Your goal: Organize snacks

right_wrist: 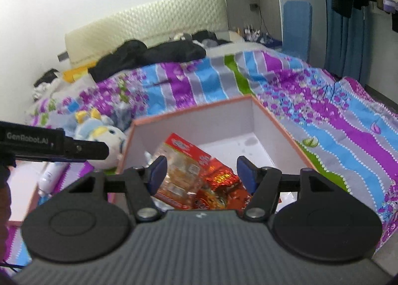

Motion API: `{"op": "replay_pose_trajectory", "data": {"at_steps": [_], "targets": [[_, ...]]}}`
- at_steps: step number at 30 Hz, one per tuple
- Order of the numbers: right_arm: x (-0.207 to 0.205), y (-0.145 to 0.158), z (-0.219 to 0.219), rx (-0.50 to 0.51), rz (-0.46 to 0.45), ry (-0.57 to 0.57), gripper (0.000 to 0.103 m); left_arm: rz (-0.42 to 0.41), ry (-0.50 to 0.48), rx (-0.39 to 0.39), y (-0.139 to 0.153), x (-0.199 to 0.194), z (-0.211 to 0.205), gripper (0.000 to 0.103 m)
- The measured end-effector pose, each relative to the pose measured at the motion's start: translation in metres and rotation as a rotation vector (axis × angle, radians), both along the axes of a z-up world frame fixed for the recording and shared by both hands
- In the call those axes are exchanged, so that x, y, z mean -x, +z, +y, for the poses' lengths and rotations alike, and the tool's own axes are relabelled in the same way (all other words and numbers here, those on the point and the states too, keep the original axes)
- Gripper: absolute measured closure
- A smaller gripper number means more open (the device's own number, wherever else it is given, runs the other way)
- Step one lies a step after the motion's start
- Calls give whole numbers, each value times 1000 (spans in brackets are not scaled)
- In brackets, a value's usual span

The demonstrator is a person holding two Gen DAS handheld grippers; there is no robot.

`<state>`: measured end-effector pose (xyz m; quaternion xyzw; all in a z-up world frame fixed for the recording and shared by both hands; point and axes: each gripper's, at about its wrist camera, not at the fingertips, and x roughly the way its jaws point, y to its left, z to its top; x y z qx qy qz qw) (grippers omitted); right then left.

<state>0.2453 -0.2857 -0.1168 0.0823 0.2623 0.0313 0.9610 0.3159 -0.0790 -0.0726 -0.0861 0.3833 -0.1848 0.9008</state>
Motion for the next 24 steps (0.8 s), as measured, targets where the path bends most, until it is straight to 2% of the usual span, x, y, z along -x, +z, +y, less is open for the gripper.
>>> {"op": "replay_pose_trajectory", "data": {"at_steps": [9, 17, 24], "targets": [[58, 41, 16, -10, -80, 2, 39, -89, 6, 18, 53, 76, 20, 46], [102, 55, 26, -22, -112, -13, 39, -133, 14, -1, 70, 128, 34, 46], [130, 57, 22, -14, -120, -47, 39, -136, 20, 7, 70, 156, 39, 46]]}}
